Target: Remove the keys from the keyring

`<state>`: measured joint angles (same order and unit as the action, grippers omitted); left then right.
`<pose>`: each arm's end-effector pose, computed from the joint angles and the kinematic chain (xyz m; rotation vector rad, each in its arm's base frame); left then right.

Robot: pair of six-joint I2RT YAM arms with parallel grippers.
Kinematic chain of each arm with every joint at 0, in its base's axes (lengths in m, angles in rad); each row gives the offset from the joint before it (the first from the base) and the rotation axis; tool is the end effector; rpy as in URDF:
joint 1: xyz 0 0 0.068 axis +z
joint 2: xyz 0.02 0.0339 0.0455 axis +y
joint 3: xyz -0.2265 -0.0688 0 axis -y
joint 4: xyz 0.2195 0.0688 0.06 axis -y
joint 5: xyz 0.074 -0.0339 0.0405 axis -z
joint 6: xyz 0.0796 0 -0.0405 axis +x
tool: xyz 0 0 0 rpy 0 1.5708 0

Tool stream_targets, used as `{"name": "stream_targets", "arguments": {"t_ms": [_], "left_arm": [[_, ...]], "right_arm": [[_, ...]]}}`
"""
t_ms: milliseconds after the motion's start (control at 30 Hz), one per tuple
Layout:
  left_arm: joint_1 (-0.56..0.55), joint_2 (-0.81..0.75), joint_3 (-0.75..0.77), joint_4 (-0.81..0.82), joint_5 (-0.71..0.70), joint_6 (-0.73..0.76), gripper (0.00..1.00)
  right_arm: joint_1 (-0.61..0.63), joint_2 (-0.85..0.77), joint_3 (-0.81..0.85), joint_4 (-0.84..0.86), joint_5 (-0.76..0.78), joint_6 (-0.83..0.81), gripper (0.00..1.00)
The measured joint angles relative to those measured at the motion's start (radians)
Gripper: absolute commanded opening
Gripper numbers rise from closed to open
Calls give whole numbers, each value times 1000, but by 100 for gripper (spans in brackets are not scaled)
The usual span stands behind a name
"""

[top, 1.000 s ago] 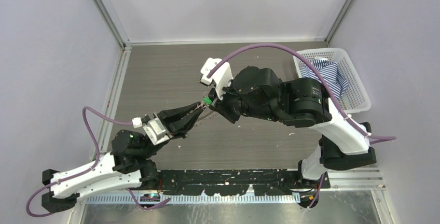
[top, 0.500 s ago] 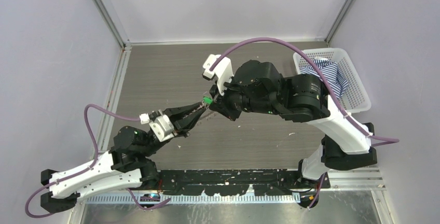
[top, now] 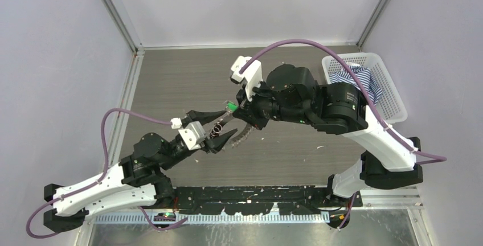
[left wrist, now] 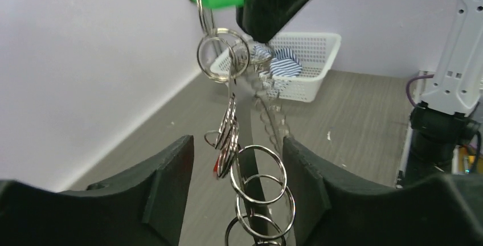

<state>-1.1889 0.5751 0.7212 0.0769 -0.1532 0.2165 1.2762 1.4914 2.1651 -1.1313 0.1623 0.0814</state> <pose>0.0811 -0.1692 0.3618 0.7907 1.1388 -0.7138 0.0916 0.2575 0.4557 -1.0879 1.7871 0.6841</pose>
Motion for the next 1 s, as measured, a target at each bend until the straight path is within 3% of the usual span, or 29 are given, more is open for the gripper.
{"name": "stream_targets", "arguments": {"t_ms": [67, 233, 367, 500, 667, 800, 867, 1000], "left_arm": [[0, 2, -8, -2, 0, -23, 72], [0, -35, -74, 51, -11, -85, 73], [0, -69, -106, 98, -21, -107, 70], [0, -91, -106, 151, -48, -107, 59], [0, -79, -106, 157, -168, -96, 60], [0, -61, -107, 117, -295, -102, 64], [0, -63, -116, 105, -340, -111, 65], [0, -72, -137, 77, -402, -137, 65]], "right_arm": [[-2, 0, 11, -2, 0, 0, 1], [-5, 17, 86, -45, 13, 1, 1], [-12, 52, 145, -92, 1, 4, 1], [-53, 87, 156, -116, 35, 6, 1], [-137, 54, -61, -63, 19, 47, 1], [-294, 61, -357, 89, -66, 107, 1], [-422, 105, -504, 186, -84, 137, 1], [-546, 244, -722, 369, -133, 238, 1]]}}
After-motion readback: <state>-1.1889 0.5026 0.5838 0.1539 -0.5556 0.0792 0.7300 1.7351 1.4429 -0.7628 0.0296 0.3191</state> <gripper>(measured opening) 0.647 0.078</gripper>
